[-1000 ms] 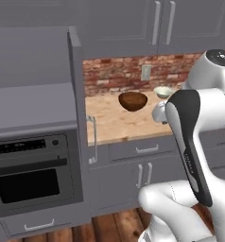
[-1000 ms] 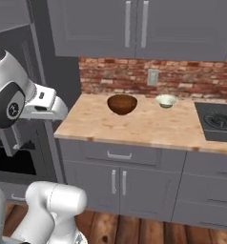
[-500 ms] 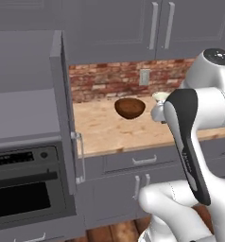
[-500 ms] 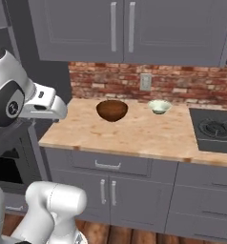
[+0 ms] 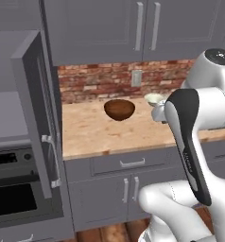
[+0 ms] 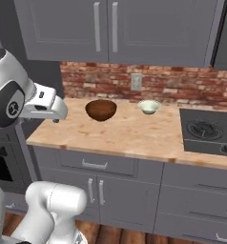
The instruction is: Pick up the bowls on the counter and stack them on top of one another in the open cabinet. Place the smaller bowl on top of the larger bowl.
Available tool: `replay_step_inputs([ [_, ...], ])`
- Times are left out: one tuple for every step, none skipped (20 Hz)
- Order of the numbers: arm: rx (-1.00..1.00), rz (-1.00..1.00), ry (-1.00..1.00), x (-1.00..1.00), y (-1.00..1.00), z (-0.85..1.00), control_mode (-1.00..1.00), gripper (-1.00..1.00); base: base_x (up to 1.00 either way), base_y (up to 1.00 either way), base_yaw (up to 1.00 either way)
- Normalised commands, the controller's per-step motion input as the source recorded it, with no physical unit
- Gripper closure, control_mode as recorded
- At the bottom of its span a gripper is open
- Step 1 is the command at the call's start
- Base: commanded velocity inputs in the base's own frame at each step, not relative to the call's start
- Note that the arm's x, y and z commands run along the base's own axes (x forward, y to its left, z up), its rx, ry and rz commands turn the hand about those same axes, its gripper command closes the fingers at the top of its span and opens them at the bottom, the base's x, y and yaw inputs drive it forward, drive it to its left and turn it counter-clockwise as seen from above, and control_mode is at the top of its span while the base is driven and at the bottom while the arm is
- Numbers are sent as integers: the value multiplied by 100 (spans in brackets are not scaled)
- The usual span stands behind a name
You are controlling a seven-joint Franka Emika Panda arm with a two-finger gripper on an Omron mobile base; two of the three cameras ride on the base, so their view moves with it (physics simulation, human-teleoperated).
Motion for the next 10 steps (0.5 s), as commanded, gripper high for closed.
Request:
replay_step_inputs([
  [0, 0, 0, 0, 0, 0, 100, -100, 20, -41, 8],
  [0, 0, 0, 0, 0, 0, 100, -100, 34, -36, 7],
  [0, 0, 0, 0, 0, 0, 100, -100, 41, -32, 7],
  [0, 0, 0, 0, 0, 0, 100, -100, 43, -30, 7],
  [0, 0, 0, 0, 0, 0, 100, -100, 45, -27, 7],
  [0, 0, 0, 0, 0, 0, 100, -100, 44, -27, 7],
  [0, 0, 0, 0, 0, 0, 100, -100, 44, -26, 7],
  [0, 0, 0, 0, 0, 0, 100, -100, 46, -24, 7],
  [0, 0, 0, 0, 0, 0, 100, -100, 47, -23, 6],
  [0, 0, 0, 0, 0, 0, 100, -100, 46, -22, 6],
])
